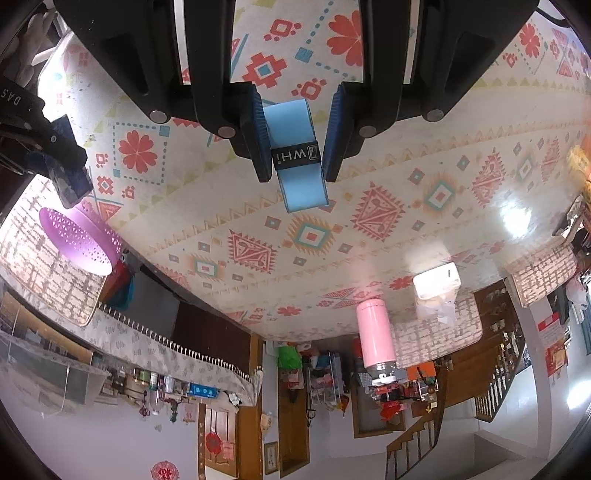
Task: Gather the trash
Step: 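Bring both held items over the pink basket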
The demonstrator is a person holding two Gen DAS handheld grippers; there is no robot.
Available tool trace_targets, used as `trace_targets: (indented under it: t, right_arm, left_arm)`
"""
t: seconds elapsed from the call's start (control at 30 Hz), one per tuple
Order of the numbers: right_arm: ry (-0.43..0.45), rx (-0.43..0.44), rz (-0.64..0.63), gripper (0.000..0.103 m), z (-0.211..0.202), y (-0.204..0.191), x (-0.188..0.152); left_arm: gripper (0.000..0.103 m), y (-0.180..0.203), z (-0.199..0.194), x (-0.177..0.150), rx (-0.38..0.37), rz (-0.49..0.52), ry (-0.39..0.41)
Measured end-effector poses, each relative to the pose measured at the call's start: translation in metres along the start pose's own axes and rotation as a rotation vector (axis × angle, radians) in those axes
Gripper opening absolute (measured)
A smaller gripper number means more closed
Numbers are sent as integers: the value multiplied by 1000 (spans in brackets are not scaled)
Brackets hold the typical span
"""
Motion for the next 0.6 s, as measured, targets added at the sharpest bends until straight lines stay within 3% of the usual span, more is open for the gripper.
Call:
trace_targets:
  t: [0.6]
  right_arm:
    - [20,-68,55,58,14,78,41]
  left_arm:
    - [27,64,54,42,-55,91,-57]
Point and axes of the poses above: each gripper's, at about its wrist camera, not at the fingertips, and z roughly the way its jaws point, y to its right, x to its top, the point moved 3 cm from there along z, roughly the way its jaws point, and after that the axes turned 9 degrees about z, right-handed, at the moved point
